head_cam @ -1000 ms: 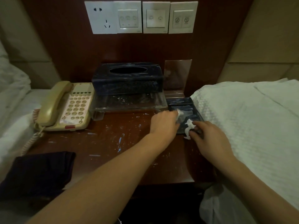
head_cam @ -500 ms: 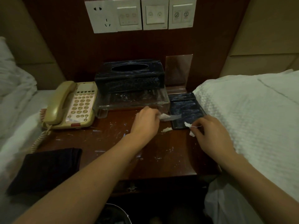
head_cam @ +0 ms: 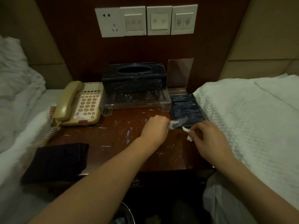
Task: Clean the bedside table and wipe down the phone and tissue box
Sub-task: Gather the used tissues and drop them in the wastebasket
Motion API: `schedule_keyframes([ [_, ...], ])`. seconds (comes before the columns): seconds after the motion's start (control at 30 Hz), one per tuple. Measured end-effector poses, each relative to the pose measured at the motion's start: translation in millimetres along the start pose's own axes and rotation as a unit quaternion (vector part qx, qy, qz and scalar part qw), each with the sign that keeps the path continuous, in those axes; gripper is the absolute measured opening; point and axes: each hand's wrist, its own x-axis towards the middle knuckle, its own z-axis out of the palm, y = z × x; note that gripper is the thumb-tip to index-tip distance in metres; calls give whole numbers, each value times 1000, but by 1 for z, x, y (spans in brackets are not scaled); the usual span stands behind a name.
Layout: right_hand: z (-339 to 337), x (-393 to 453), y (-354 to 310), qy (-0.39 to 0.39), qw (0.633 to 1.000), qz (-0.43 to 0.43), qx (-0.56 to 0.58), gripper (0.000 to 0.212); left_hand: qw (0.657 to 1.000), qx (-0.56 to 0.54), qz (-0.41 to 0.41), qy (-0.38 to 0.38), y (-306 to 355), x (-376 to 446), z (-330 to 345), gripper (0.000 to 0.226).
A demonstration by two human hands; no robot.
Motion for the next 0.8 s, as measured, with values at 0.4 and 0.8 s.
schedule_keyframes([
  [0.4, -13, -66, -50, 48, 993, -81, 66, 4, 952, -105, -19, 287, -65, -159, -35, 18],
  [0.8, 76, -158, -158, -119, 972, -192, 62, 9, 980, -67, -179, 56, -136, -306, 32, 24],
])
